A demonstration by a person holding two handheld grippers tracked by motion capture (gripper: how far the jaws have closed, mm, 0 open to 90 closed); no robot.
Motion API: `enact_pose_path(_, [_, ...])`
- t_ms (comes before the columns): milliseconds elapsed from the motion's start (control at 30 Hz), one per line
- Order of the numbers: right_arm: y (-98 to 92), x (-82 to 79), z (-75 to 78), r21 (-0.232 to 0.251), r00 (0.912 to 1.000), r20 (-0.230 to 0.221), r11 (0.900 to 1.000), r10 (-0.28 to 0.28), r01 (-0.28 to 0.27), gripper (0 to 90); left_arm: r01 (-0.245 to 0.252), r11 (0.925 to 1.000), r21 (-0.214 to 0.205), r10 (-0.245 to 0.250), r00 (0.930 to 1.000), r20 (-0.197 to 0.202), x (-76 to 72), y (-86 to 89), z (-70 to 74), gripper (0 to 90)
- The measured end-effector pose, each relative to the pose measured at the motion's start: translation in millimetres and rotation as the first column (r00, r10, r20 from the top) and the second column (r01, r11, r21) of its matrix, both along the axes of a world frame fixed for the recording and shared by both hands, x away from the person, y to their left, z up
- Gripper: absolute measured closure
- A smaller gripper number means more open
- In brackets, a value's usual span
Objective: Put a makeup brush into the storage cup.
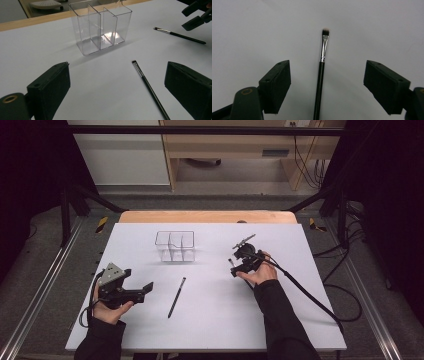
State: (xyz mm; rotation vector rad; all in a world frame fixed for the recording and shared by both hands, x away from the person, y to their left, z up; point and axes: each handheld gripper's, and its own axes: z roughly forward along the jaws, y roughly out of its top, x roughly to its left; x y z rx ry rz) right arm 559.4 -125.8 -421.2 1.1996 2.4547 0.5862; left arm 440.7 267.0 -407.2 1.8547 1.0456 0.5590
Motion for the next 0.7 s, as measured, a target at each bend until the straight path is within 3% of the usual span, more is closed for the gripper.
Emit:
enact_pose_path(333, [2.3, 9.1, -10.9, -0.059, 0.9973, -0.073, 0.9982, 0.004, -0.008, 34.0, 0.004, 1.0000, 0.005, -0.004, 1.0000, -0.003, 0.1, -0.3, -0.2, 5.6])
enact_pose_path(700, [3.0, 14.8, -20.3, -0.087, 0.9921, -0.125, 0.9962, -0.009, -0.002, 45.3, 0.009, 0.9999, 0.012, -0.009, 0.9999, -0.009, 0.3, -1.4, -1.3, 5.8])
